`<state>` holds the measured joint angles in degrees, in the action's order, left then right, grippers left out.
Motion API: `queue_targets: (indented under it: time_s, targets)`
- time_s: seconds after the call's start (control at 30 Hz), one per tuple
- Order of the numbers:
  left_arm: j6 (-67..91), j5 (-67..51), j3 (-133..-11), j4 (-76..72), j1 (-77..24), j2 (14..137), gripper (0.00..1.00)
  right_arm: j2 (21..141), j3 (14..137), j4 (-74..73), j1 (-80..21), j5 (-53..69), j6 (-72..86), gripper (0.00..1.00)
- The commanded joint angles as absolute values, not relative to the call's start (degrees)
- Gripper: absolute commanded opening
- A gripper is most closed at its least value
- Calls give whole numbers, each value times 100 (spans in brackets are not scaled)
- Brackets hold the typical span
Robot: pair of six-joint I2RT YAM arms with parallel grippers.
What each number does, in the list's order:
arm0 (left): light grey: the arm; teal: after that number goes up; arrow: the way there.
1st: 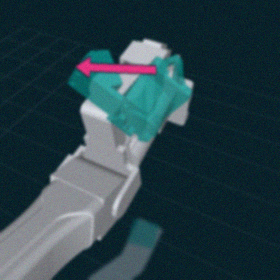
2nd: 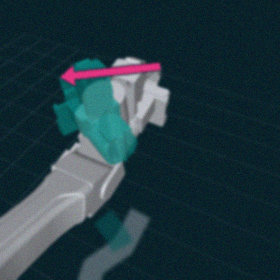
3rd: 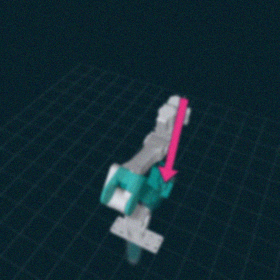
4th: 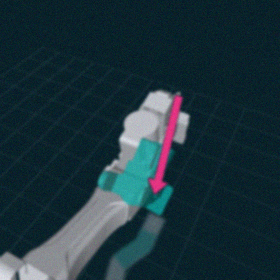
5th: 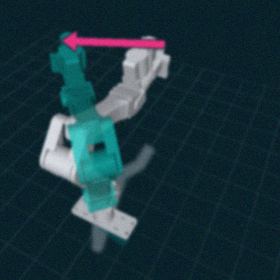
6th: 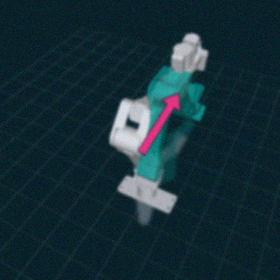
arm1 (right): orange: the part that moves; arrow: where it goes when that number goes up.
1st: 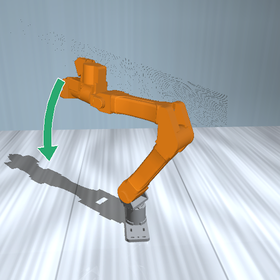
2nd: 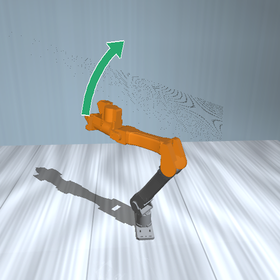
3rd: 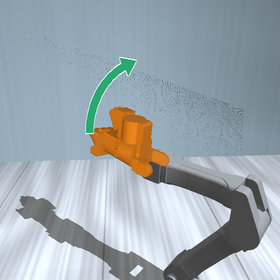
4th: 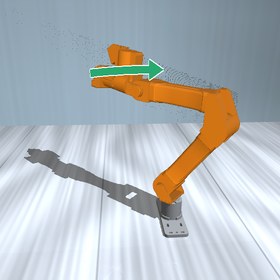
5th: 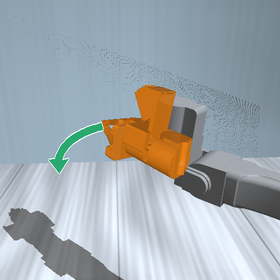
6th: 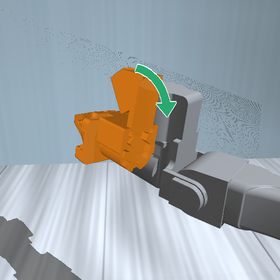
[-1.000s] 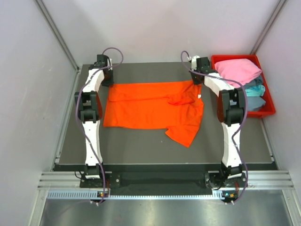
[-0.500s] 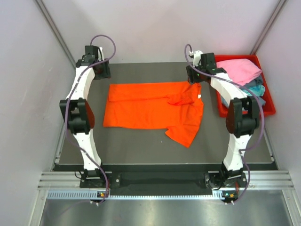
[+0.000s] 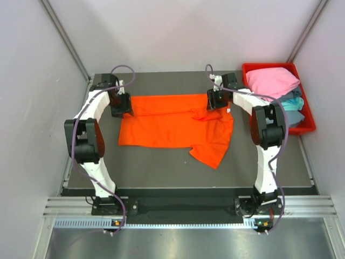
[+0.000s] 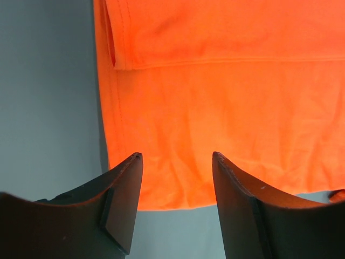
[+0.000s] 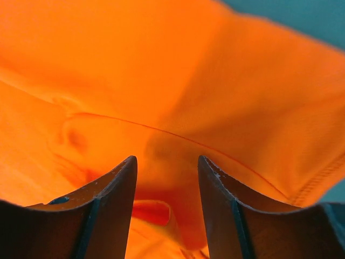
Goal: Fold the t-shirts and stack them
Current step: Fold the tshirt
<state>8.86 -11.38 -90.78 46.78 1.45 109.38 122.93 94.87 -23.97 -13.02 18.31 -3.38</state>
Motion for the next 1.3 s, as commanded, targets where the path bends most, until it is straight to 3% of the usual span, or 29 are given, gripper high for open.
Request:
queue_targets:
  time_s: [0.0,0.6,0.97,1.27]
  targets:
    - [800,-1161,-9018,4614,158,10240,59,12208,9598,-2303,-1336,2056,-229,49]
    - [922,-1037,-8728,4676,211,9748,61,9538,6531,-2733,-1591,2408,132,49]
    - [1116,-712,-7137,4949,343,8878,62,7305,5432,-3892,-2302,1871,-3451,52]
    - [940,-221,-7312,4685,334,9096,61,7022,4650,-4351,-3321,1978,-4060,48]
